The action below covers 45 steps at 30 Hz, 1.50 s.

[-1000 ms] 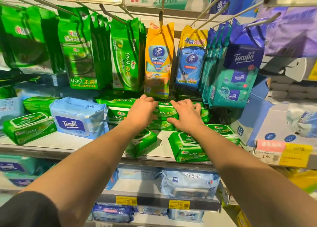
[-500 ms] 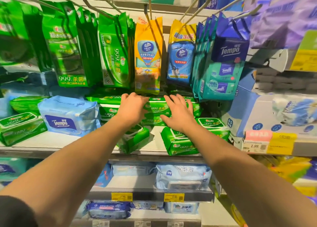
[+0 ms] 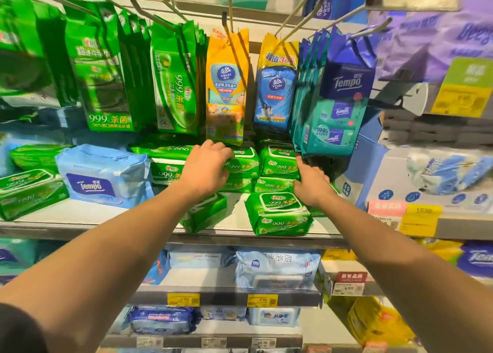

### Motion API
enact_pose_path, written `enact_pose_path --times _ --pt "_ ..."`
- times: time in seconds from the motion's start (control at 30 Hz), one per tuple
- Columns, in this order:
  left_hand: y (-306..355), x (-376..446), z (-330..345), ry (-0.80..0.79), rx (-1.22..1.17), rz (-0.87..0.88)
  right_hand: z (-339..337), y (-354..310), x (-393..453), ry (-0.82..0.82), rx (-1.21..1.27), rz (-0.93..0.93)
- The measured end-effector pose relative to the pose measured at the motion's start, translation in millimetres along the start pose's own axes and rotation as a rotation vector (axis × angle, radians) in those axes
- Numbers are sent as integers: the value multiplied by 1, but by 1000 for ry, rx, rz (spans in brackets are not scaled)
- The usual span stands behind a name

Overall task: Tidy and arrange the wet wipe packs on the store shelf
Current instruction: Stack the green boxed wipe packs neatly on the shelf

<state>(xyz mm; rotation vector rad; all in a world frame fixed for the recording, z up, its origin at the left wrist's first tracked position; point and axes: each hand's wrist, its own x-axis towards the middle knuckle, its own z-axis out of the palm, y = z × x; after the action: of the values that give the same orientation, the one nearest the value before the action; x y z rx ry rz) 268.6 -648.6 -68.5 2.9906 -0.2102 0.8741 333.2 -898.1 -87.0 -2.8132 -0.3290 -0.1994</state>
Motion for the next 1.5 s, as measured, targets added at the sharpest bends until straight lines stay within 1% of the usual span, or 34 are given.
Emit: enact_pose_path --times 0.07,0.23,0.3,0.4,0.5,0.63,0.7,0.87,0.97,1.1,1.2,1.33,1.47,1.5 --pt "2 1 2 -27 -1 -1 -2 1 4 -28 8 0" --pt "4 2 7 -116 54 -3 0 -1 15 -13 193 37" --pt "4 2 9 -142 76 -20 2 -3 18 11 222 63" --pt "4 2 9 -101 133 -49 2 -5 16 93 337 78" --pt "-1 3 7 -74 182 -34 4 -3 13 146 461 53" --pt "-10 2 7 -69 118 -31 4 -1 14 167 546 97" --pt "-10 4 9 -56 62 -42 6 -4 18 180 575 70" --pt "-7 9 16 -31 -42 -9 8 -8 25 131 417 39" --pt "-7 10 19 -12 -62 -14 8 -7 27 126 403 23" --pt "-9 10 19 -30 -35 13 10 -7 23 124 410 -2" --pt "-10 11 18 -58 91 23 9 -8 18 121 394 -19" --pt "-3 10 20 -25 214 -42 4 -8 9 70 255 9" --pt "5 8 14 -72 179 -115 -1 -1 -6 72 160 56" --pt "6 6 12 -63 166 -127 -5 2 -9 59 153 70"
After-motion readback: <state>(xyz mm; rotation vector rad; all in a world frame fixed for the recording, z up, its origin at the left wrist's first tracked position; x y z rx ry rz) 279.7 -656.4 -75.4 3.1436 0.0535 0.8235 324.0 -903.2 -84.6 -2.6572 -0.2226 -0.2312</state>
